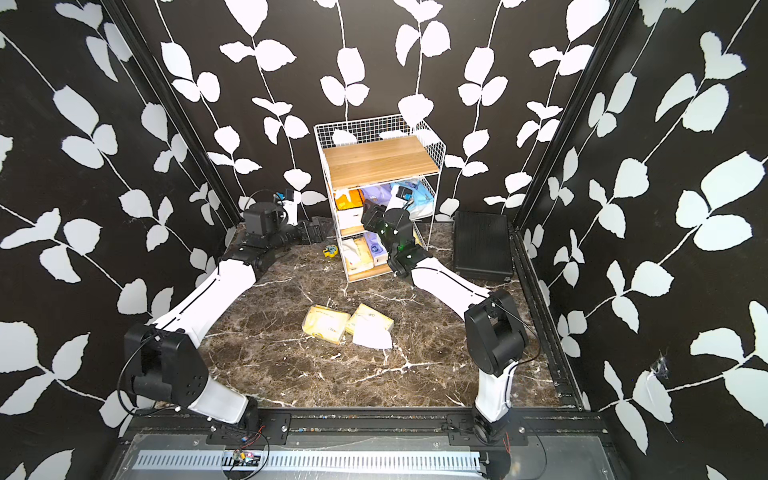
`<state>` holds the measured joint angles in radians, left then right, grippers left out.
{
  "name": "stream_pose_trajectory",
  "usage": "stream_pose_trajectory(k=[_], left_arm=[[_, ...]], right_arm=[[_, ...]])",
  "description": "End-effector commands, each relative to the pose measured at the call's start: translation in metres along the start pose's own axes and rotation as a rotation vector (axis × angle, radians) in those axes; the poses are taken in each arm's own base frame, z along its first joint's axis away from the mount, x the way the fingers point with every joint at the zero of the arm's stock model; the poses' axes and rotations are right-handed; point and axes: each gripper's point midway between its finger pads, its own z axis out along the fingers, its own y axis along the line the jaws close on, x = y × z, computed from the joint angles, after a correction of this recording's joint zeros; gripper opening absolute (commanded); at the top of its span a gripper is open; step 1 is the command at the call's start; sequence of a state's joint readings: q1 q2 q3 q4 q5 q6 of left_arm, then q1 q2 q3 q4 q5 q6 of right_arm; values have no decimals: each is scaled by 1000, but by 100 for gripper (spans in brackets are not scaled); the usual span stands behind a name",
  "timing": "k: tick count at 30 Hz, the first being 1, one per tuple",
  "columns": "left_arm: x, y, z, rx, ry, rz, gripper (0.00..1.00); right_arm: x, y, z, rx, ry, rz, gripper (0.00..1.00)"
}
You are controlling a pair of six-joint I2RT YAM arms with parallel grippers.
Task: Remove the tissue boxes from the shelf
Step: Pick up a box of tissues from the shelf.
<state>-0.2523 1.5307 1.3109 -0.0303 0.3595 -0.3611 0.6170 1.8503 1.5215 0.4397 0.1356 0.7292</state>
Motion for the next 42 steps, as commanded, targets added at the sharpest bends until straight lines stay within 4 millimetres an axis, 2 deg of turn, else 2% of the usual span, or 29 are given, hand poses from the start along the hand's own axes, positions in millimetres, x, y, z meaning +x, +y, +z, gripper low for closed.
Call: stream_pose_trajectory(k=[1, 10, 18, 23, 28, 36, 42], left_arm=[[-19, -18, -13, 61, -62, 15, 99], [-22, -24, -17, 81, -70, 16, 99], [-22, -27, -17, 101, -72, 0, 99], [-21, -27, -17, 100, -69, -4, 99], [-20, -27, -18, 99, -70, 2, 99], [-17, -24, -16, 92, -60, 7, 99], [-14, -21, -12, 85, -49, 10, 99]], right_arm=[[-19, 24, 7, -78, -34, 27, 57], [-2, 23, 29, -77, 4, 42, 57], [7, 16, 30, -42, 33, 1, 57], [15, 8, 23, -12, 51, -39, 58], [8, 7, 11, -19, 20, -44, 64], [-4, 10, -3, -29, -18, -54, 65], [-8, 19, 4, -62, -21, -56, 65]])
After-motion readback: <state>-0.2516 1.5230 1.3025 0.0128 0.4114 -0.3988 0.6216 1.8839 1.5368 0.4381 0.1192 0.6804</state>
